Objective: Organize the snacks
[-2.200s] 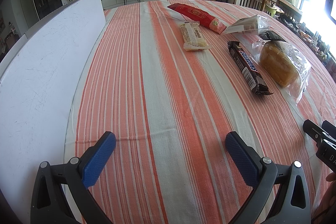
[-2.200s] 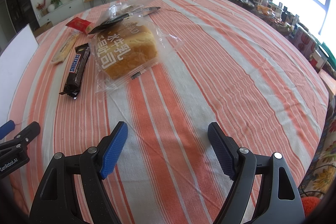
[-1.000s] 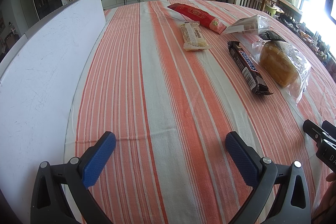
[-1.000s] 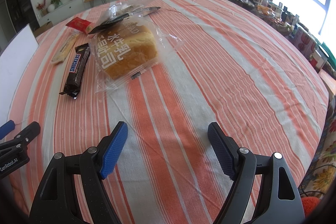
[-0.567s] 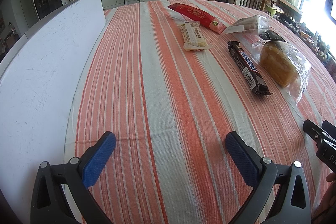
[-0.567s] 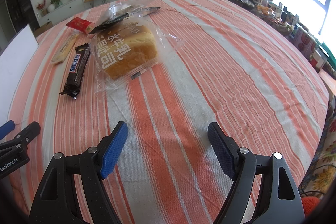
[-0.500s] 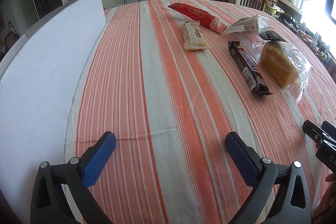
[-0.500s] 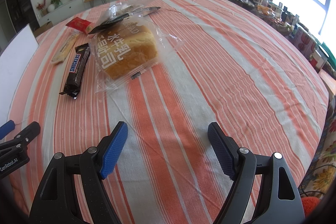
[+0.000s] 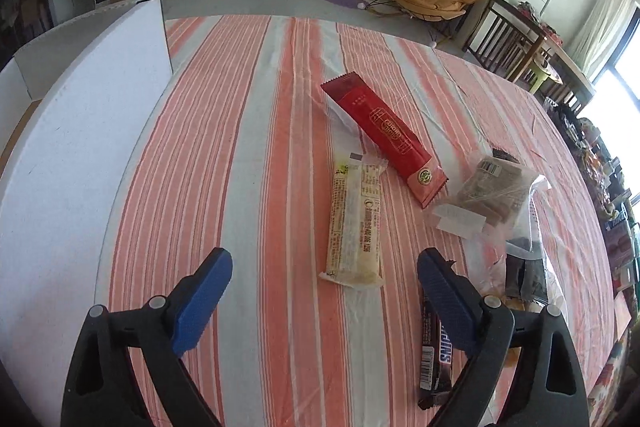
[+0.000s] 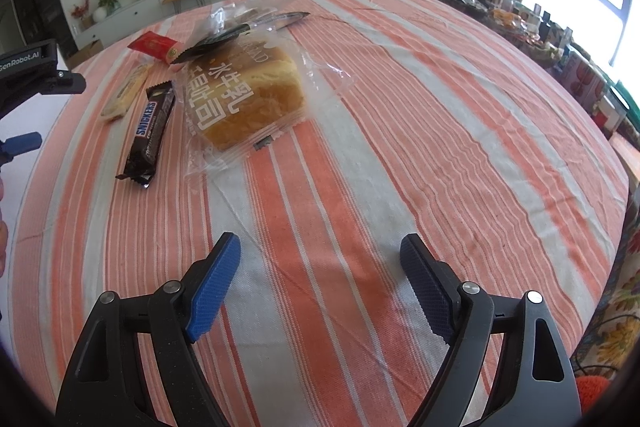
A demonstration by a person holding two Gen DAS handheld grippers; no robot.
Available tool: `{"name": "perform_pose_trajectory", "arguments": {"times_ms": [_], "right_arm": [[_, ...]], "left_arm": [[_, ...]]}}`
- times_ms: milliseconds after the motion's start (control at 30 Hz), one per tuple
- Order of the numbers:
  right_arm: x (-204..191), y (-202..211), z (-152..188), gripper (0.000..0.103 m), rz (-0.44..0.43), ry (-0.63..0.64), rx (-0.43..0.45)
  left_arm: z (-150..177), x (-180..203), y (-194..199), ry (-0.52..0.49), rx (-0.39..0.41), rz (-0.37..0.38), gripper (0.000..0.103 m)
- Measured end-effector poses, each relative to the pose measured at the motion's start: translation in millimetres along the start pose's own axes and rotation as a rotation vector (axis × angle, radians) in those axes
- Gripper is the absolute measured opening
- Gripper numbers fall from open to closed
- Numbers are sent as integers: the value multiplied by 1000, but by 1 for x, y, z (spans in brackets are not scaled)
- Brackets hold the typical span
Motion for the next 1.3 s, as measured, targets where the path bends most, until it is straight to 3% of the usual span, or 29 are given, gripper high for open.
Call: {"name": "perform_pose_trajectory", "arguments": {"times_ms": [67,167,233,267,467,833,867,967,1000,1067,1200,1300], "right_arm": [[0,0,0,85,0,1,0],[0,0,0,85,-1,2,0],[-1,0,0,85,-4,4,-1],[-2,-1,0,85,-5,4,-1],[-3,-2,-1,87,-6,4,-2],[-2,0,-1,87,-4,4,-1],[-2,0,-1,87,-5,4,-1],[-2,0,-1,87,-4,5,-1],[-2,0,0,87,-5,5,-2],[-2,0,0,87,-6,6,-2],[-2,2,1,87,-6,6,-2],[-2,2,1,87,-6,6,-2]], "left_arm": [[-11,10,-24,-55,-70,-12,80],[-16,13,-46,-60,-121,-33,68],[-19,14,-44,-80,-99,-41,36],[-18,14,-41,-89,-96,-45,29],[18,-3,-5,-80,-39,-47,29],[143,-7,79,-125,15,-11,30],[147,-8,81,-121,35,-14,33],[152,-15,74,-111,41,-36,65],[153,-19,70,-106,40,-47,71],[153,-24,64,-109,42,-69,72],[153,-29,59,-166,70,-138,86],[153,-35,56,-145,93,-141,95]]}}
Point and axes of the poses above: each gripper's, at about its wrist camera, not at the fingertips, and y roughly against the way its jaws point, x to its right, z to its underside, the point moved 10 cm from there along -y, roughly the way its jaws point, and after that the axes turned 9 degrees about -y, right-handed, at the moved point
